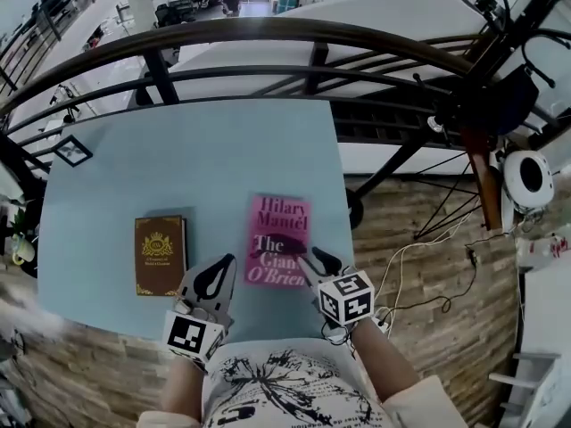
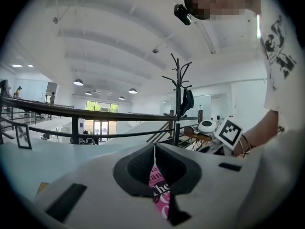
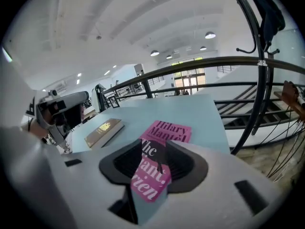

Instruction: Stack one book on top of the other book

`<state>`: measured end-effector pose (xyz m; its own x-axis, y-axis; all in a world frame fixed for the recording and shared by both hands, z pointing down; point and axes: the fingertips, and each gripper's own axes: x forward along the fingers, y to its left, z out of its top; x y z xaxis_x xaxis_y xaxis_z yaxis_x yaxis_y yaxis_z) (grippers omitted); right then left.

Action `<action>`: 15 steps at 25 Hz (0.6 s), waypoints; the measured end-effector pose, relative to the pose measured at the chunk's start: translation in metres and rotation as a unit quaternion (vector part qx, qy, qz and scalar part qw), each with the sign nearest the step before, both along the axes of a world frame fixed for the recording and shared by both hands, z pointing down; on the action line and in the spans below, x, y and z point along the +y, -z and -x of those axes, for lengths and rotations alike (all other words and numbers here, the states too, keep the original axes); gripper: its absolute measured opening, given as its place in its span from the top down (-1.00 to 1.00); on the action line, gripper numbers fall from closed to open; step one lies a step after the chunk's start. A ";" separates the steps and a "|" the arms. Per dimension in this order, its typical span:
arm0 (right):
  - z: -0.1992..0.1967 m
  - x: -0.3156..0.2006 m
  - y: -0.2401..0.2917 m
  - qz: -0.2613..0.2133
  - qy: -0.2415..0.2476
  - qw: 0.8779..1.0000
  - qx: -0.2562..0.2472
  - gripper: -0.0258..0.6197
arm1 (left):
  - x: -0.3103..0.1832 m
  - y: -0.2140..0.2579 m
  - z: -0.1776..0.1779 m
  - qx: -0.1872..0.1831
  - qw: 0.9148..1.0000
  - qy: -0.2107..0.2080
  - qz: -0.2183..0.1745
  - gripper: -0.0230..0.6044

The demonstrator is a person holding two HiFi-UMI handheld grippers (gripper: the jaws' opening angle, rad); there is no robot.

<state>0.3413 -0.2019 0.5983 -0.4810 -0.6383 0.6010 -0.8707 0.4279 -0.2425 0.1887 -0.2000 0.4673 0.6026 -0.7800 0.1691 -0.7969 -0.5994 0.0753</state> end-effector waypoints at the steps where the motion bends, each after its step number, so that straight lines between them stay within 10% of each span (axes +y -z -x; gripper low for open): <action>1: 0.000 -0.002 -0.009 0.014 0.003 1.000 -0.002 0.46 | -0.002 -0.004 0.000 -0.001 1.000 0.001 0.004 0.88; 15: 0.002 -0.037 -0.103 0.180 -0.047 0.980 -0.077 0.07 | -0.026 -0.044 -0.006 -0.007 1.000 0.013 0.027 0.88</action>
